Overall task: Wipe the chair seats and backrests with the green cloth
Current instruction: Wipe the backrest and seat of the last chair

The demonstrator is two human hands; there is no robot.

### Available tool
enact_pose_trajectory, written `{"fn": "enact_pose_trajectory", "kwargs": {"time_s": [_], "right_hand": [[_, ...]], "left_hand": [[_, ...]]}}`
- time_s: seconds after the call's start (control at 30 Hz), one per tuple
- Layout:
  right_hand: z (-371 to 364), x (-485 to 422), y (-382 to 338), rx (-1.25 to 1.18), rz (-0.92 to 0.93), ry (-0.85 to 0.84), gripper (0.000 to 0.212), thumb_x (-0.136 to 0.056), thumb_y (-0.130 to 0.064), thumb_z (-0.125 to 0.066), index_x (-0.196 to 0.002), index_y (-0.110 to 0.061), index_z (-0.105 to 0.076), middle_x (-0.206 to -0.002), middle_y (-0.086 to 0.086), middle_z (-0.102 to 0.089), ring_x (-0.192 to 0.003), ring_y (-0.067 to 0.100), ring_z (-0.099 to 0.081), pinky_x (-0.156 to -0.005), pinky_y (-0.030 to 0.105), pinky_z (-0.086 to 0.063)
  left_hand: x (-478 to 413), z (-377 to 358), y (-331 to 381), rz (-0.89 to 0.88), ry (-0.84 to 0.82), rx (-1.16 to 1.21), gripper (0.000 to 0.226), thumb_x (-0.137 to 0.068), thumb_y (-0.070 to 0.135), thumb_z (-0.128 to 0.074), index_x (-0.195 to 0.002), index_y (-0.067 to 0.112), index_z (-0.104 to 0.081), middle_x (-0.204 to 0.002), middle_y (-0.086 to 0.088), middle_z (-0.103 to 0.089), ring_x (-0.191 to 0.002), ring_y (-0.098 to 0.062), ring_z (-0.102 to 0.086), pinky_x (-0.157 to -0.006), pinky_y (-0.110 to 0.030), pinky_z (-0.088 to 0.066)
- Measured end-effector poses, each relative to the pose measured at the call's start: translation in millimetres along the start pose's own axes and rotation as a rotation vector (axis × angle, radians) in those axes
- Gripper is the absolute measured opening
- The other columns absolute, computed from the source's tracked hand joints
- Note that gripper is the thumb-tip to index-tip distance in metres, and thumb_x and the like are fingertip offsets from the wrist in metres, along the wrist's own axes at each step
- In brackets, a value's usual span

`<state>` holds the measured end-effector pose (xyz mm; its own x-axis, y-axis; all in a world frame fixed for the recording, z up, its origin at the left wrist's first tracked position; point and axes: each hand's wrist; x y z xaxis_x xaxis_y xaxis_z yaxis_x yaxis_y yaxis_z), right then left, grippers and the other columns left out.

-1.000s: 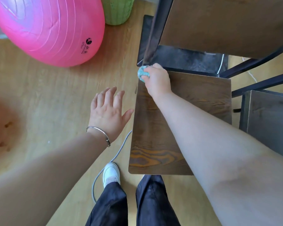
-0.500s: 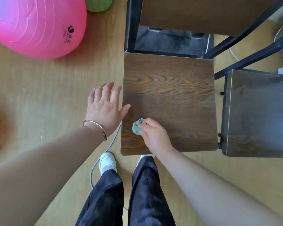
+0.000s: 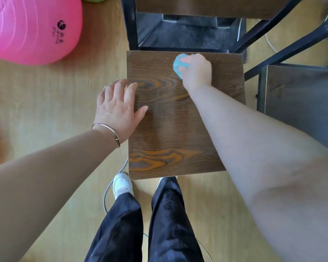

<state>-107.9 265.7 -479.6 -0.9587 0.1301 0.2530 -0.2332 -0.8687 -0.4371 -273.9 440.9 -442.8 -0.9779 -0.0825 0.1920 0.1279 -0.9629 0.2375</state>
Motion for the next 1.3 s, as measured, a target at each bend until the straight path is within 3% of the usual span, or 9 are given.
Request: {"fn": "enact_pose_trajectory", "kwargs": {"time_s": [0.13,0.23,0.53,0.63,0.77,0.93,1.03,1.2,1.3], "right_hand": [[-20,29,-27,-0.164,0.124,-0.208,0.010,-0.091,-0.028,-0.058,-0.094,-0.019,-0.062,-0.091,-0.002,-0.059,-0.088,0.016,-0.061,-0.068,0.031,-0.051],[-28,70,-21,-0.048,0.377,-0.267,0.023,-0.089,-0.032,-0.054,-0.069,-0.023,-0.049,-0.081,-0.004,-0.051,-0.079,0.017,-0.054,-0.071,0.041,-0.043],[-31,186,70,0.090,0.880,-0.375,0.031,-0.095,-0.017,-0.045,-0.118,-0.011,-0.065,-0.092,0.002,-0.051,-0.088,0.019,-0.044,-0.058,0.032,-0.035],[-11,161,70,-0.002,0.768,-0.300,0.029,-0.090,-0.012,-0.058,-0.119,-0.015,-0.065,-0.097,0.004,-0.055,-0.092,0.023,-0.051,-0.067,0.037,-0.050],[42,73,94,-0.032,0.434,0.041,0.029,-0.090,-0.015,-0.053,-0.112,-0.009,-0.070,-0.095,0.004,-0.058,-0.087,0.019,-0.055,-0.078,0.022,-0.043],[76,-2,119,-0.046,0.003,0.099,0.023,-0.099,-0.019,-0.054,-0.118,-0.009,-0.063,-0.093,-0.016,-0.050,-0.073,-0.003,-0.051,-0.055,-0.005,-0.035],[69,-4,113,-0.047,0.003,0.071,0.024,-0.100,-0.022,-0.053,-0.121,-0.012,-0.061,-0.101,-0.012,-0.050,-0.079,0.001,-0.053,-0.056,-0.002,-0.038],[43,26,100,-0.036,0.179,-0.020,0.019,-0.094,-0.011,-0.058,-0.110,-0.008,-0.067,-0.099,-0.005,-0.053,-0.095,0.015,-0.056,-0.087,0.023,-0.050],[25,65,94,0.018,0.414,-0.078,0.029,-0.084,-0.004,-0.058,-0.109,-0.008,-0.071,-0.095,0.010,-0.055,-0.090,0.032,-0.056,-0.079,0.036,-0.052]], "left_hand": [[9,0,-10,0.011,-0.019,-0.016,0.063,-0.093,0.051,-0.047,-0.141,0.013,-0.038,-0.146,-0.014,-0.038,-0.131,-0.036,-0.033,-0.108,-0.053,-0.028],[17,3,-13,0.004,-0.017,-0.017,0.062,-0.092,0.050,-0.049,-0.140,0.012,-0.040,-0.144,-0.015,-0.039,-0.130,-0.038,-0.034,-0.106,-0.054,-0.030],[44,7,-11,-0.030,-0.032,-0.052,0.061,-0.093,0.053,-0.044,-0.138,0.010,-0.043,-0.141,-0.016,-0.044,-0.127,-0.038,-0.039,-0.102,-0.055,-0.036],[42,5,0,-0.048,-0.029,-0.051,0.064,-0.089,0.053,-0.042,-0.136,0.010,-0.045,-0.138,-0.017,-0.046,-0.124,-0.039,-0.042,-0.099,-0.055,-0.038],[27,-2,20,-0.063,-0.033,-0.048,0.064,-0.089,0.053,-0.043,-0.135,0.010,-0.046,-0.138,-0.017,-0.046,-0.123,-0.039,-0.041,-0.098,-0.056,-0.038],[7,-10,46,-0.079,-0.054,-0.031,0.063,-0.093,0.054,-0.041,-0.138,0.010,-0.044,-0.141,-0.016,-0.043,-0.129,-0.038,-0.037,-0.101,-0.055,-0.035],[-1,-14,56,-0.072,-0.070,-0.026,0.062,-0.092,0.051,-0.049,-0.139,0.010,-0.043,-0.143,-0.015,-0.041,-0.133,-0.038,-0.034,-0.104,-0.055,-0.033],[-4,-15,57,-0.063,-0.074,-0.038,0.062,-0.092,0.051,-0.049,-0.140,0.011,-0.042,-0.144,-0.014,-0.040,-0.136,-0.036,-0.032,-0.107,-0.055,-0.030],[-3,-15,53,-0.043,-0.052,-0.029,0.061,-0.094,0.050,-0.048,-0.139,0.011,-0.042,-0.143,-0.015,-0.041,-0.135,-0.036,-0.033,-0.106,-0.056,-0.031]]}}
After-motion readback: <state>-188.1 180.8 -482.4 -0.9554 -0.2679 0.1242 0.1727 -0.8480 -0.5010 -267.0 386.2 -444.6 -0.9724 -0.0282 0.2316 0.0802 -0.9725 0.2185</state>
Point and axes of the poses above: each hand's wrist, its own x-axis away from the middle knuckle, its own z-axis out of the back of the hand, y = z × x
